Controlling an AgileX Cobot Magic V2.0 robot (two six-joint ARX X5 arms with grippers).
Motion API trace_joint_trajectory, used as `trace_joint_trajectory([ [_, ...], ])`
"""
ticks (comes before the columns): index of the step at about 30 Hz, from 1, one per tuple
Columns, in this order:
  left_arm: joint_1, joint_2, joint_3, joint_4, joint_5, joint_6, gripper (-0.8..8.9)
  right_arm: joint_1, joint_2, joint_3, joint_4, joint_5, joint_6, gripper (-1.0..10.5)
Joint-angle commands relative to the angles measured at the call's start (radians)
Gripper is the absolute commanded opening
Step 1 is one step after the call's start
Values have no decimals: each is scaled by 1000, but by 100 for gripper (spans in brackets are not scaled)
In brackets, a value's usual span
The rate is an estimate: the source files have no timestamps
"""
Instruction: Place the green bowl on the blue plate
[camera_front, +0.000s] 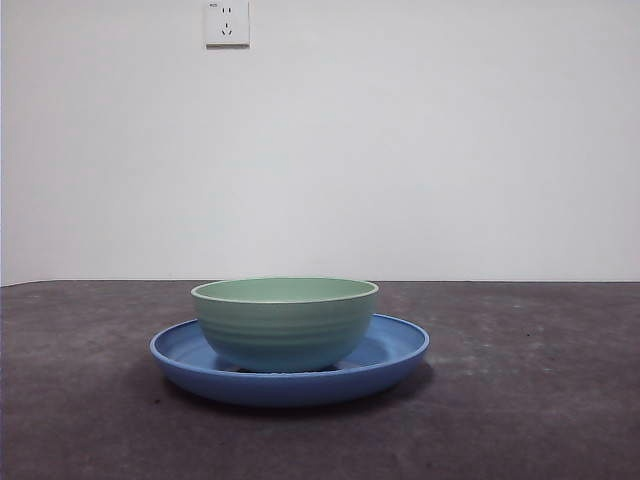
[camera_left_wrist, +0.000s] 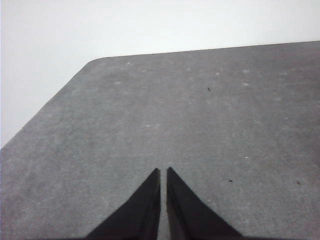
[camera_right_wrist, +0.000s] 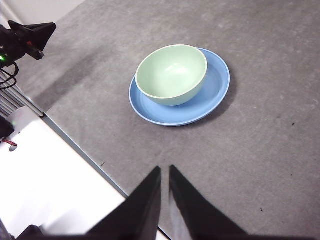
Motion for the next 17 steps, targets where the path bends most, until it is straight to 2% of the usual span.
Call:
trace_joint_trajectory([
  [1, 0, -2, -21, -7, 5, -5, 24, 8, 3, 3, 10, 0, 0, 24],
  [13, 0, -1, -21, -7, 5, -5, 24, 8, 3, 3, 11, 0, 0, 24],
  [17, 0, -1, -21, -7, 5, -5, 24, -44, -10, 3, 11, -2, 0, 24],
])
